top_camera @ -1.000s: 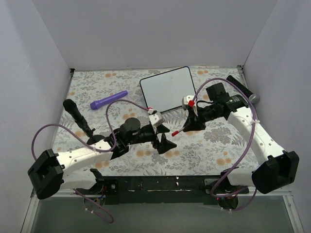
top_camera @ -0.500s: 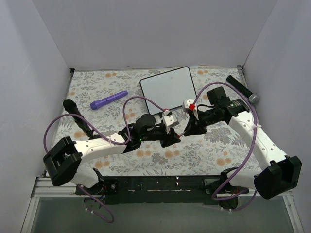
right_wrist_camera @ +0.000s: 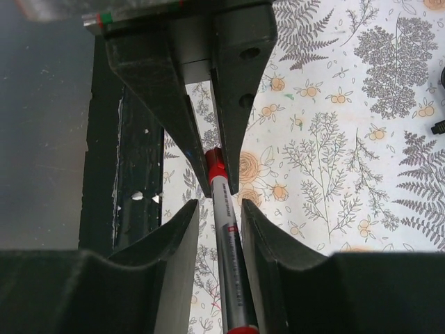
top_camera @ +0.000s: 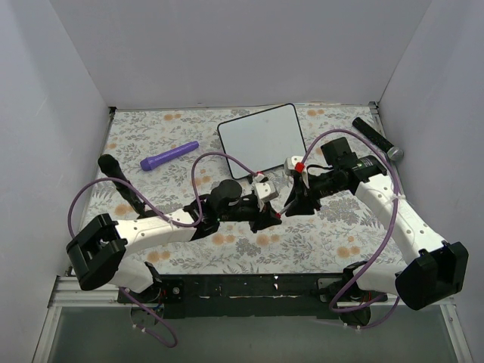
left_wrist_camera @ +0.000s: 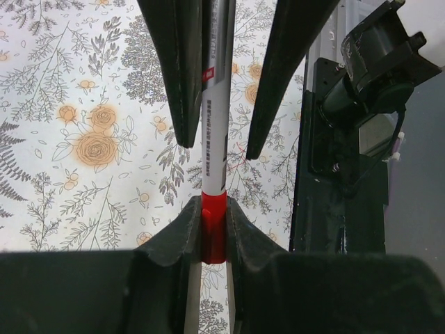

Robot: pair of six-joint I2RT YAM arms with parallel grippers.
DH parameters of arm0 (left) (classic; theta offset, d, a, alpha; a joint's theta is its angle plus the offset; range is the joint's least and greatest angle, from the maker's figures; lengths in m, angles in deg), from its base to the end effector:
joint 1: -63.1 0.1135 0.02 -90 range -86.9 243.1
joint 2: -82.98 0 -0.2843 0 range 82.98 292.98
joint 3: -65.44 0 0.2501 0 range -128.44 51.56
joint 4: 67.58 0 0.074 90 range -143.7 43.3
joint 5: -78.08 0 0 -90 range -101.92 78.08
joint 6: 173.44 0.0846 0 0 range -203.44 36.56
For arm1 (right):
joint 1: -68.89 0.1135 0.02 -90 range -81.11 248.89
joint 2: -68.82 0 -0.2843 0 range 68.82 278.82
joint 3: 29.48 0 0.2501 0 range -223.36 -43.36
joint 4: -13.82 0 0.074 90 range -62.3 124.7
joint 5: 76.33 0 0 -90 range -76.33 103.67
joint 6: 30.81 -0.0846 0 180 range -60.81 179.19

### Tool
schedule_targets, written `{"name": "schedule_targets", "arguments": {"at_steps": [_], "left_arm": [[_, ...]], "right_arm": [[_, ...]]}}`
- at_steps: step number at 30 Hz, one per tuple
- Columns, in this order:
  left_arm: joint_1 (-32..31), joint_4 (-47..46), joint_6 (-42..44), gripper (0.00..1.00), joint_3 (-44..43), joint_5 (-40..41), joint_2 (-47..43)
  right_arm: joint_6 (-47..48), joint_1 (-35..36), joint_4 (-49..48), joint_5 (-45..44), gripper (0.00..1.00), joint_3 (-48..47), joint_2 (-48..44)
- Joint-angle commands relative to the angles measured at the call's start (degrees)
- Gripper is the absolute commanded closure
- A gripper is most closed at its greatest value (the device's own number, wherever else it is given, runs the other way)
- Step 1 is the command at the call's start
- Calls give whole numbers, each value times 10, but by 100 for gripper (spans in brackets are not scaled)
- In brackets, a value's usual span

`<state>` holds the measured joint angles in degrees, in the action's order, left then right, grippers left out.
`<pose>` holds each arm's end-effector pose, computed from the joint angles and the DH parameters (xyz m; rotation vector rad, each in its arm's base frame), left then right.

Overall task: Write a sentence on the whiteboard
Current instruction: Pass from the right arm to the left, then pass from the left arm to the right, then open the pen cap from the whiteboard marker.

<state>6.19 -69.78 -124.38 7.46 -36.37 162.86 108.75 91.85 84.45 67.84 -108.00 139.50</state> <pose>0.1586 -0.3076 0.2492 0.6345 2.1204 -1.4728 0.1852 0.1529 0.3061 -1.5834 1.6794 1.0125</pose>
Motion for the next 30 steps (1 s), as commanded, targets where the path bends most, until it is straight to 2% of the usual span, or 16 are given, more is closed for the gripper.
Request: {"name": "schedule_targets", "arguments": {"at_steps": [1,12,19,22,24,25,26,30], "left_arm": [[0,-37,-23,100,15,8,-32],[0,-46,-27,100,16,10,-26],[0,-46,-28,100,16,7,-24],[0,-46,-28,100,16,8,-24],[0,-45,-28,100,15,8,-25],[0,-46,-28,100,15,8,-25],[0,-45,-28,100,15,6,-24],[0,-29,-12,100,22,8,-32]], "right_arm": [[0,1,-9,44,60,0,-6],[-9,-5,-3,77,58,-10,7],[-16,-8,-6,81,62,-14,11],[-20,-10,-9,78,67,-12,11],[-23,-9,-11,76,79,-9,11],[-23,-9,-9,75,95,-11,11],[-23,-9,-9,74,99,-11,10],[-17,-21,-8,66,99,-22,5]]}}
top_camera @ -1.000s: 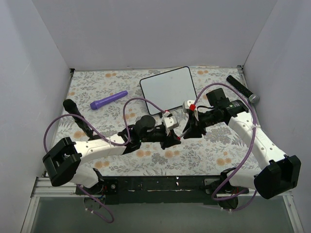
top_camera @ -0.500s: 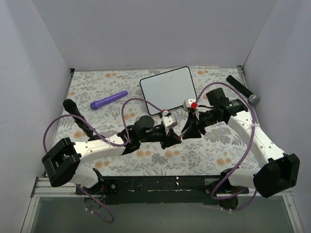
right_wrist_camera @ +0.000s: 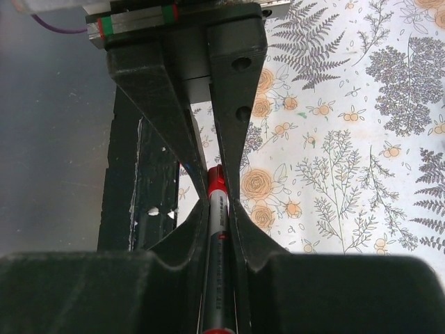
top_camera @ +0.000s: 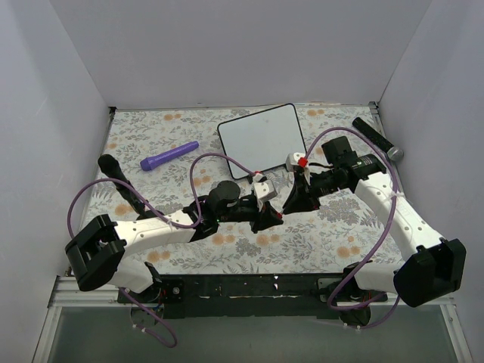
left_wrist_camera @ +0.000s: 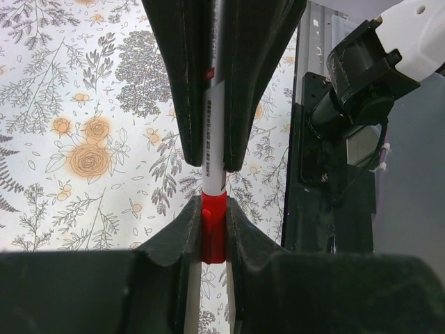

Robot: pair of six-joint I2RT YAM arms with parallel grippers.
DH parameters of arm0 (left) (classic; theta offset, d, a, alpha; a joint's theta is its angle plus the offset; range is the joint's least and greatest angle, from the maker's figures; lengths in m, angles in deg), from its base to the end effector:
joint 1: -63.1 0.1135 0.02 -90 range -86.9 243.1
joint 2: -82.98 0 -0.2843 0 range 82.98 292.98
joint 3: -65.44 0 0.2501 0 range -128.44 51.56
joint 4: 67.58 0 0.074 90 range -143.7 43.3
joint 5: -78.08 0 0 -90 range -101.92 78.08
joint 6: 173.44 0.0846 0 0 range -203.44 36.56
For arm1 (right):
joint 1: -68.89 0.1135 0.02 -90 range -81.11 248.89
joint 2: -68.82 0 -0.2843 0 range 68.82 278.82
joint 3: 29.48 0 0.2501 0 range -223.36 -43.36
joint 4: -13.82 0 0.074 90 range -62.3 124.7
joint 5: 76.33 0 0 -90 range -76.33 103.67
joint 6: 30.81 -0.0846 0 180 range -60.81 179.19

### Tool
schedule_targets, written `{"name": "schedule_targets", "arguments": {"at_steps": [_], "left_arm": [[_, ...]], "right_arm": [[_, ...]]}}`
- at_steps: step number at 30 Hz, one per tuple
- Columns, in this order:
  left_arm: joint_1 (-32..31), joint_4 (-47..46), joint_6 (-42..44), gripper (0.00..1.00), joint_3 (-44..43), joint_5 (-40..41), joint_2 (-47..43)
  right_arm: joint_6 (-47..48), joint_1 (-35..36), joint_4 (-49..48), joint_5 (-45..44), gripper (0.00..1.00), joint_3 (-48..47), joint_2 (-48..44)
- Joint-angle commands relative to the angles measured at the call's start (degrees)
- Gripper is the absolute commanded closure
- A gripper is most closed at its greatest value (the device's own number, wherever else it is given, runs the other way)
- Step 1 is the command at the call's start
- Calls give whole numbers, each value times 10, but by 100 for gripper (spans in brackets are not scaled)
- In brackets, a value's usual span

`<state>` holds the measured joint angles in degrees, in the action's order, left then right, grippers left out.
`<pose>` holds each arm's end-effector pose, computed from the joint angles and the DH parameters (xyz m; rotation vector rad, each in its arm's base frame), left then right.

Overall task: Write a sentence on the whiteboard
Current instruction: Open the pen cap from the whiteboard marker, then place the pen cap at the center of the board.

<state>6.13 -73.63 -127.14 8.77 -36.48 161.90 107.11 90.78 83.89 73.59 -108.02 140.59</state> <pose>0.1568 -0.3057 0.2557 0.5932 2.0800 -1.5303 0.1877 0.1543 0.3090 -1.5281 1.6564 1.1346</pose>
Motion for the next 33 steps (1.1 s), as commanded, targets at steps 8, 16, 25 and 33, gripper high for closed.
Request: {"name": "schedule_targets", "arguments": {"at_steps": [8,16,25,33], "left_arm": [[1,106,64,100,83,85,-117],[3,131,-58,100,128,261,-148],[63,292,-240,100,63,381,-38],[134,326,-263,99,41,412,3]], "right_arm": [[38,-116,38,49,99,-95,-6],[-35,-163,-113,39,99,19,-23],[-107,-214,-248,76,99,161,-58],[-93,-214,-239,89,99,173,-61]]}}
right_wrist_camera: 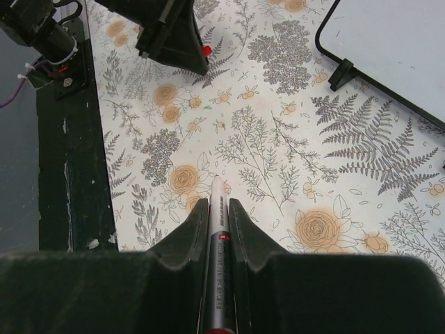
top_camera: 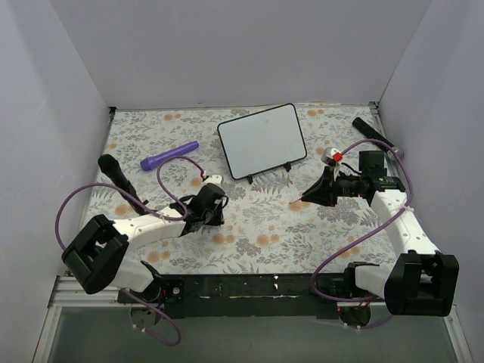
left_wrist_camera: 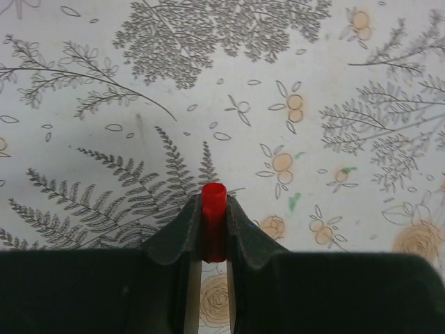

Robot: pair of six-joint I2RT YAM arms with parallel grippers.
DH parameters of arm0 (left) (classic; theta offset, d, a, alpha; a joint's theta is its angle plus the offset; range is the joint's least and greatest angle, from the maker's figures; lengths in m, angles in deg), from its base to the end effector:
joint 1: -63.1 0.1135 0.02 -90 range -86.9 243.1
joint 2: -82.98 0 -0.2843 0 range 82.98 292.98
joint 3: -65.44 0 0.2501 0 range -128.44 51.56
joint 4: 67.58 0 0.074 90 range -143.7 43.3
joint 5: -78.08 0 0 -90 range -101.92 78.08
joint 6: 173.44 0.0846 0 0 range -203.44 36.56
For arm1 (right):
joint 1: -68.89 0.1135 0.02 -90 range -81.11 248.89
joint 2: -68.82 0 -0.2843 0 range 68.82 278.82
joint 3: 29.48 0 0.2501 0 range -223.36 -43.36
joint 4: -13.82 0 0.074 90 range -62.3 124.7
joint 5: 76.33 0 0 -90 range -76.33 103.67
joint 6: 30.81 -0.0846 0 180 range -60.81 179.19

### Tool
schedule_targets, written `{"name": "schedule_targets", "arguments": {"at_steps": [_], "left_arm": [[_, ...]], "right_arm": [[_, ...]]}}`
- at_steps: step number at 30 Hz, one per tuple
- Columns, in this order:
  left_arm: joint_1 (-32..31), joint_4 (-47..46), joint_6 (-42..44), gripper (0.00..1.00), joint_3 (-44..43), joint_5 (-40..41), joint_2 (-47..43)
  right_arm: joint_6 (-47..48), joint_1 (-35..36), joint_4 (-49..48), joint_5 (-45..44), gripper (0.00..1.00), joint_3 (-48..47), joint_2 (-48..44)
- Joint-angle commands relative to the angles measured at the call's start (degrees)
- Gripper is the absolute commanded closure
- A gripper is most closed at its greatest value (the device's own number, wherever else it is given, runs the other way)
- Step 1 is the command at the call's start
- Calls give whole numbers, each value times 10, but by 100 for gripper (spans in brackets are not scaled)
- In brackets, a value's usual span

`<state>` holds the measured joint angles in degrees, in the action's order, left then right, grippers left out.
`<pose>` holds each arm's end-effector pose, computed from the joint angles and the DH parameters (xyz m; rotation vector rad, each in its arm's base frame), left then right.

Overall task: Write a sentence on the whiteboard
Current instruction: Place the pen cap at the center of the board.

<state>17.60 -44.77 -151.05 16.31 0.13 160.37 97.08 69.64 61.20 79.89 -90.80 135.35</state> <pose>0.2065 -0.1850 0.1506 -0.5784 2.4679 -0.5997 0.2205 0.0803 0.2657 -1.0726 1.7318 1.0152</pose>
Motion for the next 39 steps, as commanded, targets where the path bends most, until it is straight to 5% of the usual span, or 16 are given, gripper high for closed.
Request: {"name": "schedule_targets", "arguments": {"at_steps": [1,3,11,13,30,39], "left_arm": [[22,45,-22,97,-43,52,27],[24,61,-17,89,-61,59,50],[42,114,10,82,-112,101,114],[43,120,10,72,-124,108,123],[44,156,29,56,-171,95,118],[56,125,63,26,-221,24,90]], "right_arm": [[9,-2,-10,28,99,1,-10],[10,-1,-9,28,99,0,-12],[13,-21,-3,29,99,2,-20],[17,-22,0,28,99,1,-22],[23,-26,5,30,99,0,-22],[30,-29,10,31,99,-1,-24]]}}
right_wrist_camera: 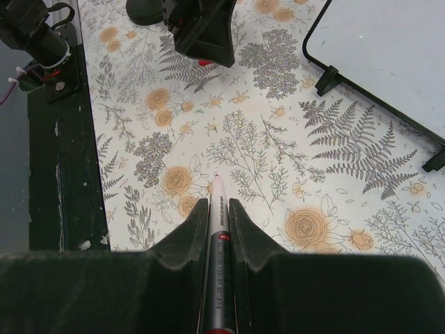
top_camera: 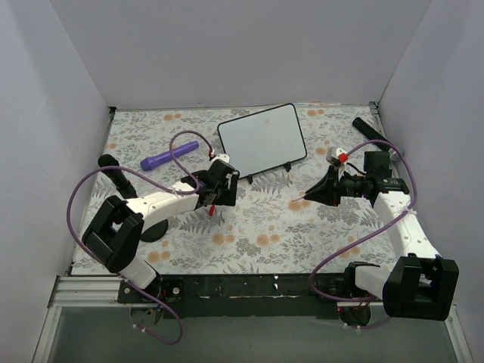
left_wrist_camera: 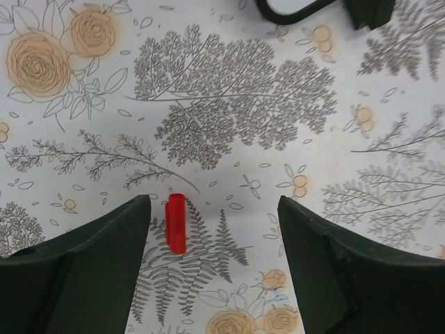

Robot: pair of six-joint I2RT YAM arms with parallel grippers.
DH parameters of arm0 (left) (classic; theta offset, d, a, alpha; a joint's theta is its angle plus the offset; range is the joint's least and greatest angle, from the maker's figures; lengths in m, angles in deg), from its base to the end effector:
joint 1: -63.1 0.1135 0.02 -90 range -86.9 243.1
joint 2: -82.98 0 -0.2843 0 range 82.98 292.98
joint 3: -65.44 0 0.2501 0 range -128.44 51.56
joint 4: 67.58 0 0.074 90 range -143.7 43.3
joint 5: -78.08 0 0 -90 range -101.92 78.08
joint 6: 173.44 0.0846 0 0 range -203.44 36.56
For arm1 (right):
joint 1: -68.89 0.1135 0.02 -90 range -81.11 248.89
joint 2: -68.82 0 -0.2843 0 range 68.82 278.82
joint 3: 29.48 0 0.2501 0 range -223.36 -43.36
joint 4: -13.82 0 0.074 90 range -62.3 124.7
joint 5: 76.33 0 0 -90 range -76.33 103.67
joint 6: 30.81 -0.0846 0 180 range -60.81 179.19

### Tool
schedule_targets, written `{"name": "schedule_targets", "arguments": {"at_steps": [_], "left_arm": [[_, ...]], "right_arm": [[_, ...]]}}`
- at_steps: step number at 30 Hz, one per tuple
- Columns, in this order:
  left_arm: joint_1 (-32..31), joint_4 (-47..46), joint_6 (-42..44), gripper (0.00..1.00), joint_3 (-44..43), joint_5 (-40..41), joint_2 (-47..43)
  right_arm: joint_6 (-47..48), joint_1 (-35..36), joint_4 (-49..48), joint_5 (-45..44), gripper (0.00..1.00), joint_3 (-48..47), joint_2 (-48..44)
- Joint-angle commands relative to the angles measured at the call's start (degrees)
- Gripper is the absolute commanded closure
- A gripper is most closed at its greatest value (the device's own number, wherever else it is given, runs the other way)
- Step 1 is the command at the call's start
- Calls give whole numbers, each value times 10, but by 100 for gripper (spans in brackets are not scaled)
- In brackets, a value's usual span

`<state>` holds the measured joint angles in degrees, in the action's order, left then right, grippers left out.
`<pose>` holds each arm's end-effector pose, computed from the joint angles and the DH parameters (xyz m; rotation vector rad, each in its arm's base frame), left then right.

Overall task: Write a sentence on the whiteboard
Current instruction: Place the pen cap at the center of the board, then pick up the whiteboard from the whiteboard stand.

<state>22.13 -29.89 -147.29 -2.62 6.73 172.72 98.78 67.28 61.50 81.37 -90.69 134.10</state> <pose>0.2666 -0.1957 0.1728 -0.6177 2.4749 -0.2977 0.2184 0.0722 0.2707 -1.0628 1.6954 0.9858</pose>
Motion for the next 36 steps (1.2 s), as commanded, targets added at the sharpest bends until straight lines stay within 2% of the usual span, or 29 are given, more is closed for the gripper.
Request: {"name": "schedule_targets", "arguments": {"at_steps": [1,4,5,7,8,20,27,36], "left_arm": [[14,-29,29,24,-39,-48,-34],[19,-56,37,17,-51,-74,-39],[21,-61,39,10,-53,-78,-40],[26,-76,41,9,-55,-92,-46],[28,-82,39,2,-58,-96,-50],[89,-147,6,2,-38,-223,-77],[109,-204,7,2,11,-266,-112],[116,-235,7,2,45,-273,-132]], "right_arm": [[14,-6,8,17,99,-2,-13],[17,-6,11,17,99,-3,-13],[19,-6,12,17,99,-3,-14],[21,-6,14,19,99,-5,-15],[22,-6,15,19,99,-5,-14],[28,-6,19,21,99,-2,-22],[29,-6,17,23,99,0,-20],[29,-6,14,22,99,2,-16]]}}
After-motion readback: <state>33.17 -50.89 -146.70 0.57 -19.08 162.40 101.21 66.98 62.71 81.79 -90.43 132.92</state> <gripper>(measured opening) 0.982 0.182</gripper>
